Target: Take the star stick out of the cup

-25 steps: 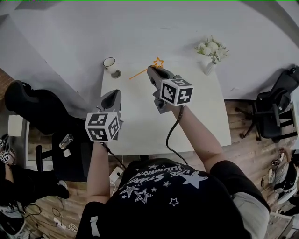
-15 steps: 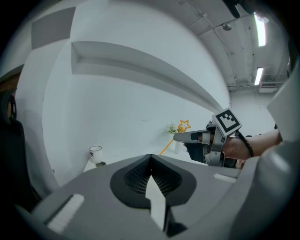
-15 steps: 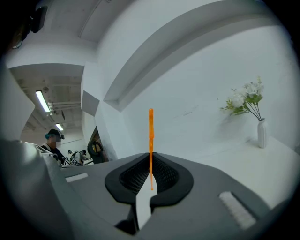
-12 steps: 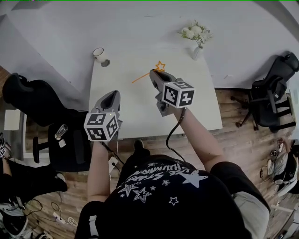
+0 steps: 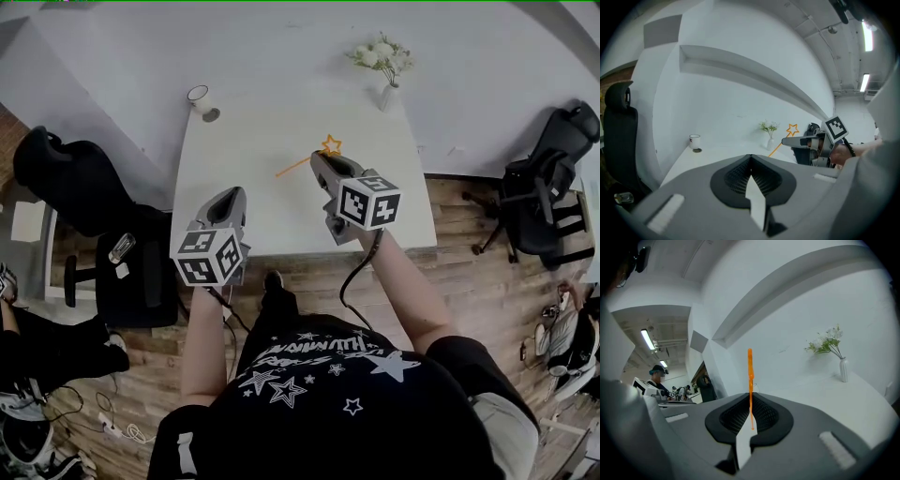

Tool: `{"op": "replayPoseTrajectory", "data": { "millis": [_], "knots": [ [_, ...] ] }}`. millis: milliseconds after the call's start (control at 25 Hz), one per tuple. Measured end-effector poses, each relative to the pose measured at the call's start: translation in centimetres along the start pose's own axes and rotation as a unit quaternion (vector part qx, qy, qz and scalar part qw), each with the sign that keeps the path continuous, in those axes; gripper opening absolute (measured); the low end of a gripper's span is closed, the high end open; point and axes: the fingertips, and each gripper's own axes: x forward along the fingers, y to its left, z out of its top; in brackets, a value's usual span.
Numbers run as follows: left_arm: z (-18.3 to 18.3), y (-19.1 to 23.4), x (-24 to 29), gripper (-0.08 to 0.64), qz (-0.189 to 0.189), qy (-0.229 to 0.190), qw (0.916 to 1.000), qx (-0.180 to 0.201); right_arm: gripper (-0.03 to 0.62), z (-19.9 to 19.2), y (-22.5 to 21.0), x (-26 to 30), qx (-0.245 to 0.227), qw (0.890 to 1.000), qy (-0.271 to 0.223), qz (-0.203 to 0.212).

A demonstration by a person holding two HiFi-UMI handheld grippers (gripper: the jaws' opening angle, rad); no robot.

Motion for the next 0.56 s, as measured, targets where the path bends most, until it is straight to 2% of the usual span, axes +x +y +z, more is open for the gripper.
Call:
{"op": "replayPoseTrajectory", "data": {
  "millis": [560],
  "knots": [
    [-3.3, -3.9, -4.5, 0.003, -0.003, 0.010, 0.9999, -0.007, 0.031, -3.3, 1.4, -6.3, 0.006, 1.000, 0.003, 0.000]
  ]
}}
